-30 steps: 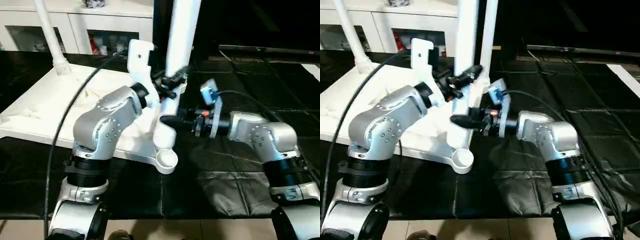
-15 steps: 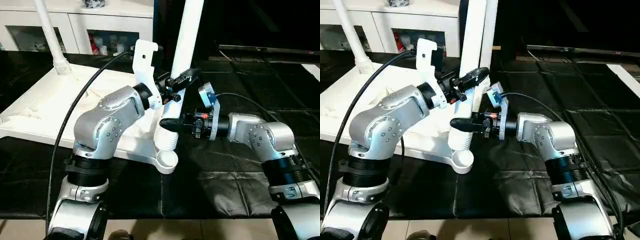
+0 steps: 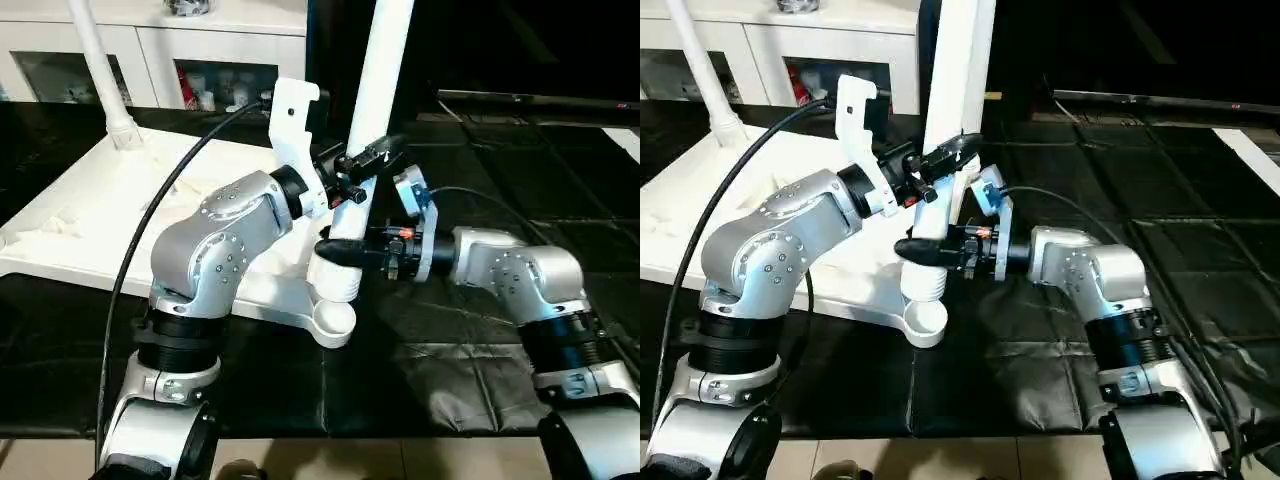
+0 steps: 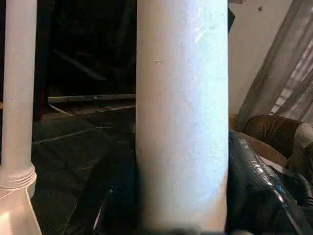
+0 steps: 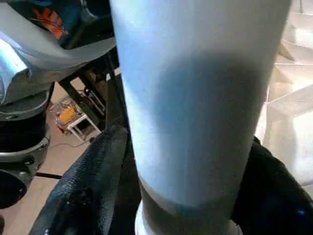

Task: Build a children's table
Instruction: Pick table leg

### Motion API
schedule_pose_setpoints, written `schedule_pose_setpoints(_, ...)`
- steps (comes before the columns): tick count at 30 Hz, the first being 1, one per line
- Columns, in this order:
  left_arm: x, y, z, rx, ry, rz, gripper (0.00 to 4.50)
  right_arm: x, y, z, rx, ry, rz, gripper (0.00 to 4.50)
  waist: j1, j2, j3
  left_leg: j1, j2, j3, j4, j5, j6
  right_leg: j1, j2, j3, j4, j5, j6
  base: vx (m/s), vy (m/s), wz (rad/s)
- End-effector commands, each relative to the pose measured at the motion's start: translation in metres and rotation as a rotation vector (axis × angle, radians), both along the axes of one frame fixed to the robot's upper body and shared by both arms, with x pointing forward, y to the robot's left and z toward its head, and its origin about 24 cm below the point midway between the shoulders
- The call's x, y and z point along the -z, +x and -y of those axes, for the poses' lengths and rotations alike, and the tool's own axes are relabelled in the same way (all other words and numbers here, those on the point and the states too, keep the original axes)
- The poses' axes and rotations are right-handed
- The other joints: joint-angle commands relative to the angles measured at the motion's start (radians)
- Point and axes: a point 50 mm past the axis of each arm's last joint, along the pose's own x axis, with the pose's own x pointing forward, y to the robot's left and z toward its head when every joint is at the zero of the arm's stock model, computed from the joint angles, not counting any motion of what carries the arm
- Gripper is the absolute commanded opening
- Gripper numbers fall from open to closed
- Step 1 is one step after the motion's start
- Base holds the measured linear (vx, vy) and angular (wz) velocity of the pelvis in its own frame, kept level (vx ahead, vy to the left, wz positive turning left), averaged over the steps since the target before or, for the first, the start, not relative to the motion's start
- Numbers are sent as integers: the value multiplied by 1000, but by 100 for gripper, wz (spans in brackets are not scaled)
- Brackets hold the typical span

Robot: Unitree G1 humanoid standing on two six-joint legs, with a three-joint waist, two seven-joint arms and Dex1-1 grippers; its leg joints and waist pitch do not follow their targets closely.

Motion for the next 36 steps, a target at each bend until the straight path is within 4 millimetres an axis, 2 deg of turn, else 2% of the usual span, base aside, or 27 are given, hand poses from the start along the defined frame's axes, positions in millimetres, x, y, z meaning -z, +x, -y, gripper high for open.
schedule_pose_setpoints(1,-12,-4,6,33,-4,44,184,-7,-3,-6,-57,31,19,291,0,-12,-89,2,23,-4,-61,-90,13,67,-71,53,-70,-248,-122,0,0,0)
schedule_pose_setpoints(4,-12,-4,6,33,-1,45,184,-6,-3,-6,-59,29,17,274,1,-11,-90,2,23,-4,-61,-85,12,67,-72,54,-69,-241,-126,0,0,0)
schedule_pose_setpoints(7,-12,-4,6,40,1,45,184,-6,-2,-6,-61,32,13,234,1,-10,-90,2,23,-3,-60,-89,13,67,-71,53,-69,-242,-126,0,0,0)
schedule_pose_setpoints(12,-14,-6,9,61,-11,40,184,-6,-2,-7,-58,40,8,203,0,-11,-90,1,23,-4,-60,-89,12,67,-71,53,-69,-240,-127,0,0,0)
schedule_pose_setpoints(22,-19,-7,12,41,-65,32,184,-3,-2,-9,-36,66,-5,197,1,-10,-90,1,23,-4,-60,-88,12,68,-71,53,-69,-232,-131,0,0,0)
schedule_pose_setpoints(23,-21,-8,12,57,-75,33,219,-3,-2,-9,-32,66,-7,197,1,-9,-90,1,23,-4,-60,-87,13,68,-71,53,-69,-230,-133,0,0,0)
schedule_pose_setpoints(24,-22,-10,13,78,-86,34,219,-2,-2,-10,-28,65,-9,197,1,-9,-91,1,23,-4,-60,-83,13,68,-72,53,-67,-227,-133,0,0,0)
schedule_pose_setpoints(26,-27,-15,15,122,-126,37,254,1,-3,-11,-22,59,-9,196,1,-9,-90,1,22,-4,-60,-86,13,67,-71,53,-68,-226,-137,0,0,0)
schedule_pose_setpoints(29,-38,-23,18,181,-206,60,275,4,-4,-12,-10,63,5,194,2,-10,-91,0,24,-3,-59,-90,15,68,-74,53,-67,-221,-156,0,0,0)
schedule_pose_setpoints(32,-47,-31,21,240,-272,82,300,7,-5,-15,7,79,27,193,3,-12,-89,-1,25,-3,-60,-87,18,68,-73,53,-68,-221,-149,0,0,0)
schedule_pose_setpoints(36,-53,-35,21,256,-309,106,302,8,-2,-17,73,88,67,193,-1,-11,-86,1,23,-3,-62,-114,10,64,-72,51,-77,-288,-122,0,0,0)
